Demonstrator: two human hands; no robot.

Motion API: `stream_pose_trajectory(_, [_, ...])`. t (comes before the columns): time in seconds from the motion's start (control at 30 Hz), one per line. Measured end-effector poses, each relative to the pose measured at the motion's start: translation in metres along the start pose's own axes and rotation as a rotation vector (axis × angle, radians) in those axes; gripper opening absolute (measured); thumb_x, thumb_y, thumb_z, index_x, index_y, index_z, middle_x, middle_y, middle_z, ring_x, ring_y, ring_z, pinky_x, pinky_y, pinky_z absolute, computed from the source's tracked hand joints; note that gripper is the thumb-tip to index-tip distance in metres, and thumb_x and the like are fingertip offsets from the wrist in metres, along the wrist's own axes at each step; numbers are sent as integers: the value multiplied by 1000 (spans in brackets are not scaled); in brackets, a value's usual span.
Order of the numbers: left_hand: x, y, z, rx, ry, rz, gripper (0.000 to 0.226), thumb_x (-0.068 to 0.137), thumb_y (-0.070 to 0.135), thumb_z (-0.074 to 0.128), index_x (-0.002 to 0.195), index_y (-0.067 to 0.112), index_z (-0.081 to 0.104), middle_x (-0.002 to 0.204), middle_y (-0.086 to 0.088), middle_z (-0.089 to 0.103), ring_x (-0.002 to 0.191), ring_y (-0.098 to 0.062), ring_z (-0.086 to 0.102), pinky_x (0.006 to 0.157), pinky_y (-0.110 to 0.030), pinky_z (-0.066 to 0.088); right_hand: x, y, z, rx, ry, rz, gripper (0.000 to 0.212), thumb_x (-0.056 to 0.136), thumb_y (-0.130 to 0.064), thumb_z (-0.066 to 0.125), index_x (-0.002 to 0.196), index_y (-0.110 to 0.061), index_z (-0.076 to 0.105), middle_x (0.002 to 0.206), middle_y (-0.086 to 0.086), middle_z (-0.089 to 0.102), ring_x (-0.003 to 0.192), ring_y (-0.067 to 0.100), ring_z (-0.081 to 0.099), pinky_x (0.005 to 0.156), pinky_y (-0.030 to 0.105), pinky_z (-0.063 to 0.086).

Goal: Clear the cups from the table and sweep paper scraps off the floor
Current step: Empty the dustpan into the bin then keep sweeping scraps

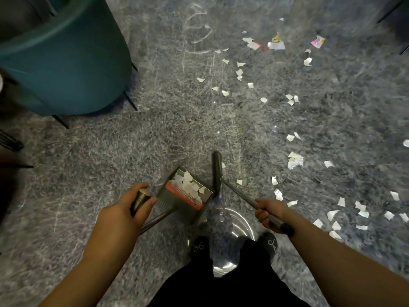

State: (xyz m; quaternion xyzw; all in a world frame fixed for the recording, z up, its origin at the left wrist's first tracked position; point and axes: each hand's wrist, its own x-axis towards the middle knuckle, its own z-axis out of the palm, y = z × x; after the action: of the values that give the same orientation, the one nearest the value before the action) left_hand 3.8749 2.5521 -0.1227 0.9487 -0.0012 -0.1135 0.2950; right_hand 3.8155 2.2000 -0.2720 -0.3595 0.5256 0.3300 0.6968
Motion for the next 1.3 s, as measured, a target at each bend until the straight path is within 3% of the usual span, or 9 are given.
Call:
stream_pose_trajectory(0.1, [5,26,15,-41,-10,-2,43,75,59,52,117,49,55,75,33,52,66,17,54,56,-8,40,-5,-2,-37,32,3,25,44,103,-16,32,146,-26,29,43,-2,34,25,3,29,29,6,23])
stream_pose_trajectory(0.23, [11,64,46,-36,-44,22,46,76,59,51,120,45,57,78,27,56,65,10,55,55,-13,42,-19,-1,-100,45,41,22,13,103,-23,38,94,-19,46,44,-1,40,27,3,32,28,9,26])
stream_pose_trajectory(0.4, [21,126,98,-17,-86,68,37,87,37,67,123,35,60,84,8,61,68,-11,55,60,-28,46,-34,-9,-176,32,125,-38,26,103,-18,34,127,-22,45,49,2,40,27,4,32,31,10,27])
stream_pose_trajectory(0.53, [28,178,137,-34,-120,96,34,88,37,66,121,36,61,78,10,59,63,-4,55,54,-26,44,-44,-19,-236,26,160,-79,36,101,-8,31,136,-9,40,49,2,39,26,5,32,31,10,27])
stream_pose_trajectory(0.7, [25,226,174,-89,-156,131,40,78,59,53,116,46,57,79,10,62,61,-14,60,53,-36,52,-55,-31,-294,107,171,-122,34,98,-1,29,123,-18,44,45,1,39,27,5,32,29,12,29])
stream_pose_trajectory(0.87, [15,260,201,-84,-166,122,30,74,63,50,104,64,49,74,19,59,54,-10,60,47,-42,56,-57,-38,-329,147,239,-158,41,98,-2,30,139,1,34,54,3,36,27,5,31,31,12,29])
stream_pose_trajectory(1.0, [8,277,213,-73,-160,104,31,84,50,60,112,58,50,76,17,59,60,-13,61,53,-44,58,-61,-46,-339,208,239,-198,39,100,-1,27,138,-2,37,61,4,32,25,5,31,29,11,29])
stream_pose_trajectory(1.2, [6,285,215,-40,-206,164,24,87,46,61,107,55,54,70,11,62,49,-11,57,46,-38,53,-84,-37,-357,296,171,-197,22,102,-4,32,103,-19,48,58,4,35,27,4,32,29,11,29])
stream_pose_trajectory(1.3, [9,285,211,-18,-269,222,24,88,43,62,108,53,54,71,12,63,49,-9,55,45,-30,44,-91,-9,-351,288,193,-178,22,101,-7,34,109,-23,48,52,2,40,29,5,34,31,12,30])
